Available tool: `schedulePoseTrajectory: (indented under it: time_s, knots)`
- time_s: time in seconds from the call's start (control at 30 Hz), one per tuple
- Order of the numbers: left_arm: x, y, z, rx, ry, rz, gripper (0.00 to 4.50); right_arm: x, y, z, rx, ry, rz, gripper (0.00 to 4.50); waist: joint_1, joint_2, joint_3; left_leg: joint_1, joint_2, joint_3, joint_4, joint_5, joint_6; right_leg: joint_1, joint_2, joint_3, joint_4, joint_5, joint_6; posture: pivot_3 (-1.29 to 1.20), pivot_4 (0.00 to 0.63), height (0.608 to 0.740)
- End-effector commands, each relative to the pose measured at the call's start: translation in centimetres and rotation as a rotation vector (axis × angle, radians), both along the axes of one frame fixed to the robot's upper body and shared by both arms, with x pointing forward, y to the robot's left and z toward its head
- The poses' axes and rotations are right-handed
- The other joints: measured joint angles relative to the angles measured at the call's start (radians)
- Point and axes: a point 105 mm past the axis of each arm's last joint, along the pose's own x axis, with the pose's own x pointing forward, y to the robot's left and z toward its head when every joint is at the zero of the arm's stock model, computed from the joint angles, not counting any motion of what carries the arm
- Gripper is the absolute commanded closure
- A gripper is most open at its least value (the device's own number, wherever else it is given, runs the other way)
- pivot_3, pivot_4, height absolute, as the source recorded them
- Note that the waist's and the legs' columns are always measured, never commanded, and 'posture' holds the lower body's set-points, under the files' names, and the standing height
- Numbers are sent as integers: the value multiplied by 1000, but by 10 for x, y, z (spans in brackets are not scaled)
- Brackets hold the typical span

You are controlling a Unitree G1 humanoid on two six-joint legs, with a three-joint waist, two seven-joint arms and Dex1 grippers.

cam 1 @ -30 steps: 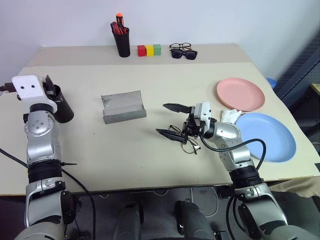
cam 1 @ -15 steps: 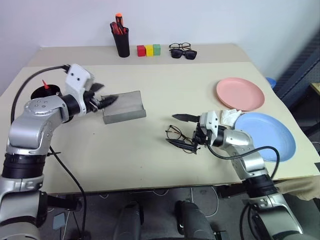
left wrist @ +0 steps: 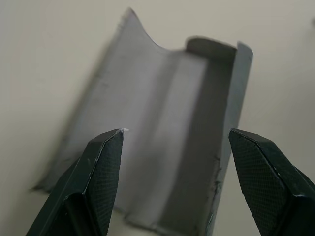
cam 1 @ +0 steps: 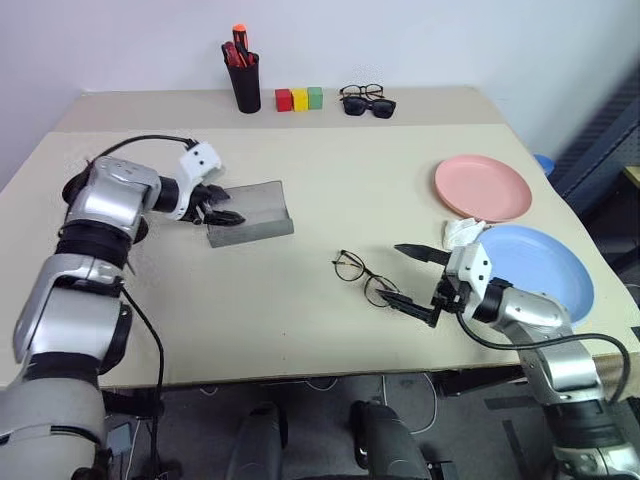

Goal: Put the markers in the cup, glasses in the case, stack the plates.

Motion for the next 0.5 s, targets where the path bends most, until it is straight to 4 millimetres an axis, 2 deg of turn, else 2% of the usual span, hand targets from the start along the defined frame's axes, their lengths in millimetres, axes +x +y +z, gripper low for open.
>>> schedulePoseTrajectory:
  time_s: [0.03, 0.07, 0.17, 0.3, 0.43, 0.5]
  knots:
    - [2, -5, -3, 66, 7, -46, 1065, -4, -4, 16, 9, -59, -25, 0, 0, 0, 0, 0, 0, 0, 0, 0, 0, 0, 0, 0, 0, 0, 0, 0, 150, 740]
    - [2, -6, -6, 72, 13, -48, 1065, -5, -4, 16, 10, -60, -31, 0, 1, 0, 0, 0, 0, 0, 0, 0, 0, 0, 0, 0, 0, 0, 0, 0, 150, 740]
    - [3, -12, -11, 87, 29, -69, 2376, -7, -6, 18, 9, -65, -48, 0, 2, -1, 1, 0, 0, 0, 0, 0, 0, 0, 0, 0, 0, 0, 0, 0, 150, 740]
    - [4, -17, -11, 100, 30, -89, 4423, -7, -7, 19, 8, -67, -62, 0, 3, -3, 2, 0, 0, 0, 1, 0, 0, 0, 0, 0, 0, 0, 0, 0, 150, 740]
    - [5, -22, -10, 93, 21, -96, 4473, -8, -6, 20, 11, -66, -67, 0, 4, -3, 2, -1, 0, 0, 1, 0, 0, 0, 0, 0, 0, 0, 0, 0, 150, 740]
    - [0, -30, -9, 80, 36, -160, 4473, -8, -5, 20, 12, -65, -70, 0, 4, -3, 2, -1, 0, 0, 1, 0, 0, 0, 0, 0, 0, 0, 0, 0, 150, 740]
